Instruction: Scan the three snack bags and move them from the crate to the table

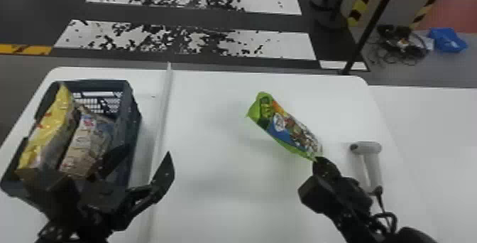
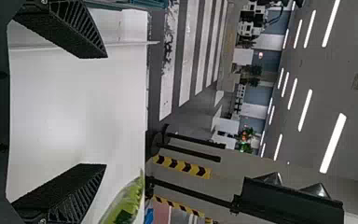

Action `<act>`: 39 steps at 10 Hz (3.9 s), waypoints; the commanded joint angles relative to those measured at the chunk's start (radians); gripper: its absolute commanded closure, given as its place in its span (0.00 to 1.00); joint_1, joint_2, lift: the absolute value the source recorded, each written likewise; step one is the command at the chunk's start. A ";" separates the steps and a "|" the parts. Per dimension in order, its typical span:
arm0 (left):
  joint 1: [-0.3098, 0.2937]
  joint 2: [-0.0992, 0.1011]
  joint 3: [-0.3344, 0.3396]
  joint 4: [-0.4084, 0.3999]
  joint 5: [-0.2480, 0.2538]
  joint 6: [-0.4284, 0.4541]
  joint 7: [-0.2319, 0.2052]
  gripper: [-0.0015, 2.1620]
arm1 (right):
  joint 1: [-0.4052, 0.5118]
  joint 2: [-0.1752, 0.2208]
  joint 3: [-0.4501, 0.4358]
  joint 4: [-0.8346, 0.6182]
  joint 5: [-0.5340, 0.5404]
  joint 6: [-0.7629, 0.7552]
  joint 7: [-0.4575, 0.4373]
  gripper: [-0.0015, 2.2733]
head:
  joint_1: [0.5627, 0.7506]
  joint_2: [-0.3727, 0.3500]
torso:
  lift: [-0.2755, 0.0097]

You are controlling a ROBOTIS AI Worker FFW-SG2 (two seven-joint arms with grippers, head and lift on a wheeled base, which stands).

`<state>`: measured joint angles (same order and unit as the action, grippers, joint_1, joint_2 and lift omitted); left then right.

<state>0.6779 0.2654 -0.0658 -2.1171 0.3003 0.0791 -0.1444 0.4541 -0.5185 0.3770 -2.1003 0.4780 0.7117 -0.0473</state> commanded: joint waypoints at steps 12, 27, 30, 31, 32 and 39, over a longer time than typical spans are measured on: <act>-0.032 -0.003 -0.049 0.046 -0.018 -0.046 0.002 0.01 | -0.015 0.433 -0.578 -0.400 -0.970 0.849 0.132 0.99 | 0.70 0.53 | 0.75; -0.038 0.000 -0.077 0.025 -0.043 -0.046 0.017 0.01 | 0.011 0.373 -0.602 -0.237 -0.924 0.493 0.265 0.27 | 0.70 0.25 | 0.75; -0.040 -0.003 -0.060 0.022 -0.043 -0.046 0.020 0.01 | 0.005 0.419 -0.495 -0.211 -0.888 0.429 0.296 0.99 | 0.70 0.43 | 0.75; -0.043 -0.003 -0.058 0.020 -0.041 -0.046 0.020 0.01 | 0.005 0.422 -0.457 -0.167 -0.863 0.331 0.293 0.99 | 0.70 0.46 | 0.75; -0.043 -0.003 -0.052 0.019 -0.038 -0.046 0.022 0.01 | -0.003 0.422 -0.417 -0.112 -0.840 0.242 0.290 0.99 | 0.70 0.50 | 0.75; -0.043 -0.002 -0.034 0.025 -0.021 -0.046 0.020 0.01 | -0.061 0.462 -0.256 0.195 -0.691 -0.044 0.207 0.99 | 0.70 0.64 | 0.75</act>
<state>0.6350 0.2637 -0.1002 -2.0930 0.2784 0.0330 -0.1242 0.3907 -0.0568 0.1206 -1.9134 -0.2169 0.6706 0.1584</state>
